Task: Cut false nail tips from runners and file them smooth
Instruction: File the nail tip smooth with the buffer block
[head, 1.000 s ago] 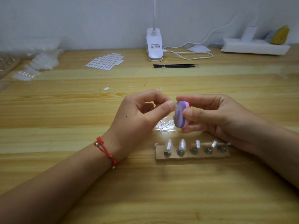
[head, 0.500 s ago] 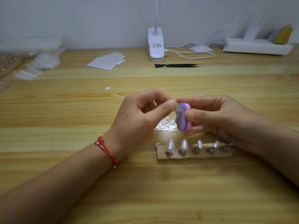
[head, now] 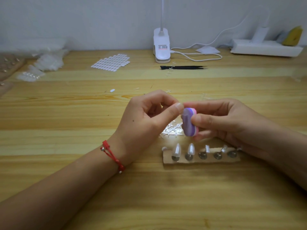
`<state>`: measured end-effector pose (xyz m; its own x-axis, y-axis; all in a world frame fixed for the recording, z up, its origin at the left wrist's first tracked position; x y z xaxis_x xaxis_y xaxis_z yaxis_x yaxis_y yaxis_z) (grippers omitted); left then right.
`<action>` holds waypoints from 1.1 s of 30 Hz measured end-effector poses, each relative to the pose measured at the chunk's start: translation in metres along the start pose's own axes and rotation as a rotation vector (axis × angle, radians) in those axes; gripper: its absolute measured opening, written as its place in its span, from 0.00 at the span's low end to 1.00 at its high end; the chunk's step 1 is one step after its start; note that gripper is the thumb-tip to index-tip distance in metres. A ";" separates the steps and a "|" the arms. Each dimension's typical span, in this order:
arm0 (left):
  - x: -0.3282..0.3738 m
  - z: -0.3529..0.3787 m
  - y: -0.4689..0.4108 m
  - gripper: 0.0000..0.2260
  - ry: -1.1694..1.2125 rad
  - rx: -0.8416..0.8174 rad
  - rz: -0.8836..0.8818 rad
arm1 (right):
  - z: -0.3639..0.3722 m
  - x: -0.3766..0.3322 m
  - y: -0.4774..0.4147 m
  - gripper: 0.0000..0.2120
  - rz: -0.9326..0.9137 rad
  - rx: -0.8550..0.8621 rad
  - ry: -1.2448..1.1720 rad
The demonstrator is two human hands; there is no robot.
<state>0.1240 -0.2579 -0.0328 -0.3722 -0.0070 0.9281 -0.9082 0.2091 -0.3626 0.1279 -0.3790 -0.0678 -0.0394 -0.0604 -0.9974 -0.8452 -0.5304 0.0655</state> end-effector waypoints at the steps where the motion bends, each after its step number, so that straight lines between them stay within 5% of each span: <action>1: 0.000 -0.001 0.000 0.06 0.002 0.013 0.001 | -0.002 0.000 0.000 0.17 -0.001 0.014 -0.018; 17: -0.001 -0.004 0.000 0.05 0.019 0.072 0.025 | -0.002 -0.002 0.000 0.15 -0.052 0.005 0.054; 26: -0.002 0.002 0.001 0.07 0.048 0.023 -0.004 | -0.019 0.000 -0.001 0.10 -0.061 0.184 -0.176; 33: -0.002 0.004 0.001 0.08 0.075 0.004 -0.020 | -0.017 -0.002 -0.001 0.10 -0.076 0.171 -0.159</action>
<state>0.1226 -0.2616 -0.0354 -0.3390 0.0620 0.9387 -0.9160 0.2056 -0.3444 0.1375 -0.3926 -0.0658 -0.0446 0.1150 -0.9924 -0.9262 -0.3770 -0.0020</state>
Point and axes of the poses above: each hand's wrist, its own y-axis away from the middle knuckle, its own z-axis out of the palm, x = y × z, the point moved 9 cm from there along -y, towards the middle knuckle, and after that the axes turned 10 degrees about y, right-handed, at the moved point
